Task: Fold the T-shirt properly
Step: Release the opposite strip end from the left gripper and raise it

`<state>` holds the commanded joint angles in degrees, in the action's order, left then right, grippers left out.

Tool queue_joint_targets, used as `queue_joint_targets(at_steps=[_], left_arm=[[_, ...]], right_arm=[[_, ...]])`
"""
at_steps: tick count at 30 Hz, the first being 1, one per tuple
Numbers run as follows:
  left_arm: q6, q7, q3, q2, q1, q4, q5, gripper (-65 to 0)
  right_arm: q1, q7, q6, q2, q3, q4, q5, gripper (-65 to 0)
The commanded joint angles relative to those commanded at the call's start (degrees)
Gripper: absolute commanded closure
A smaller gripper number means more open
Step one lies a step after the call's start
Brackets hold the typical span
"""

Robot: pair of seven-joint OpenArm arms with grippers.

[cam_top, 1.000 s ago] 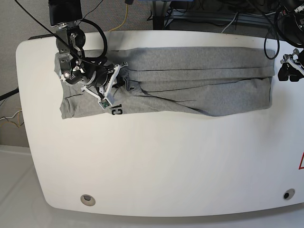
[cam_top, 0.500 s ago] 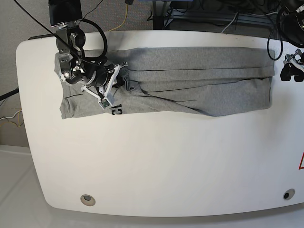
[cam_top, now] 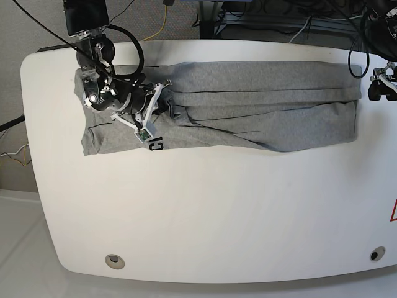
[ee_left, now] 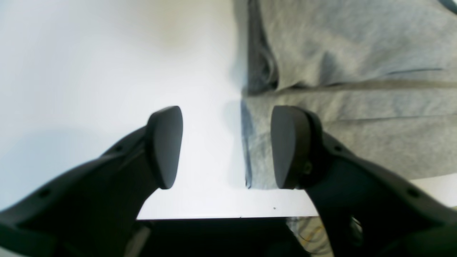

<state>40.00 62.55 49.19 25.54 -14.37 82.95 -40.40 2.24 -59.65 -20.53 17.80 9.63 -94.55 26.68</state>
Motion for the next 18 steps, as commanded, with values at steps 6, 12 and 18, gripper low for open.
queue_joint_targets(at_steps=[6,12,18], left_arm=[[0.0,-2.2,-1.5,0.2,0.0,-4.0,0.0,-37.4],[0.0,-2.4,-4.2,0.1,2.1,-4.1,0.1,-37.4],[0.0,-2.4,-5.4,-0.2,2.7,-4.1,0.1,-37.4]], right_arm=[[0.0,0.0,0.00,0.0,0.0,0.0,0.0,-2.8],[0.0,0.0,0.00,0.0,0.0,0.0,-0.3,-2.8],[0.1,0.0,0.00,0.0,0.0,0.0,-0.3,-2.8]])
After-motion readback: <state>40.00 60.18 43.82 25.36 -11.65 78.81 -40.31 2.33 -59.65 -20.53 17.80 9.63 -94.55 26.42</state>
